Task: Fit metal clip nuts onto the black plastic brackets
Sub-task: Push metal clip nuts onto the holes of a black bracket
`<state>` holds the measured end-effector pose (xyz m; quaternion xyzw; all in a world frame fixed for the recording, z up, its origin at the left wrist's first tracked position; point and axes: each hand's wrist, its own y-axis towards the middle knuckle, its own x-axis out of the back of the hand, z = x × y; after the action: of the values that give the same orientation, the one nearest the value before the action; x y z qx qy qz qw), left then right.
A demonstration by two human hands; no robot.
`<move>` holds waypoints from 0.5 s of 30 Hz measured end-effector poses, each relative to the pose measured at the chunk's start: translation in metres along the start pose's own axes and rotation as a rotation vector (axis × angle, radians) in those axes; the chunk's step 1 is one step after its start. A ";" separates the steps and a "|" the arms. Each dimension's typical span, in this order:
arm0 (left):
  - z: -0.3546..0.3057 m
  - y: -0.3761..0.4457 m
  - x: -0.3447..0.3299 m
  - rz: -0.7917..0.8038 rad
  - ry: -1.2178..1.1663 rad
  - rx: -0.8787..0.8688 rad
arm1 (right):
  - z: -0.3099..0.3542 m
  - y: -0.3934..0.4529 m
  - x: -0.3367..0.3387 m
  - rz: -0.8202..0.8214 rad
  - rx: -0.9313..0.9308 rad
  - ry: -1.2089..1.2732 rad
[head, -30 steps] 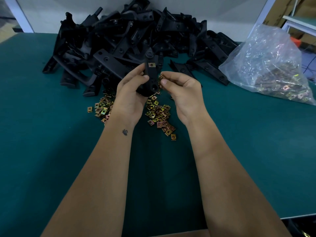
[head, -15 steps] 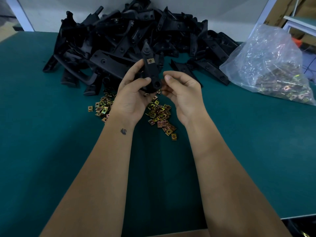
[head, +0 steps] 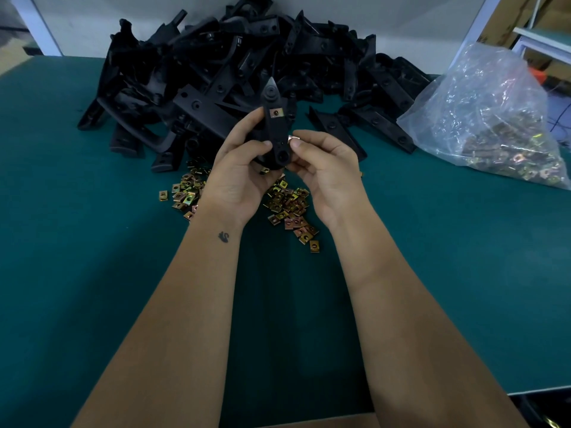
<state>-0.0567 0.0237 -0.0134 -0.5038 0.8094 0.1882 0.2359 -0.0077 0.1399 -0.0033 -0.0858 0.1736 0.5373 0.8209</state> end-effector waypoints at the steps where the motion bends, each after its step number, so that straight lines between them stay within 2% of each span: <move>1: 0.000 0.000 0.000 0.005 0.006 0.001 | 0.000 0.000 0.000 0.000 -0.003 0.004; 15: 0.000 0.000 -0.002 0.025 -0.027 0.026 | 0.002 0.002 0.003 0.023 -0.039 -0.042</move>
<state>-0.0559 0.0248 -0.0128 -0.4879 0.8147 0.1874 0.2511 -0.0076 0.1443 -0.0025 -0.0887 0.1469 0.5518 0.8161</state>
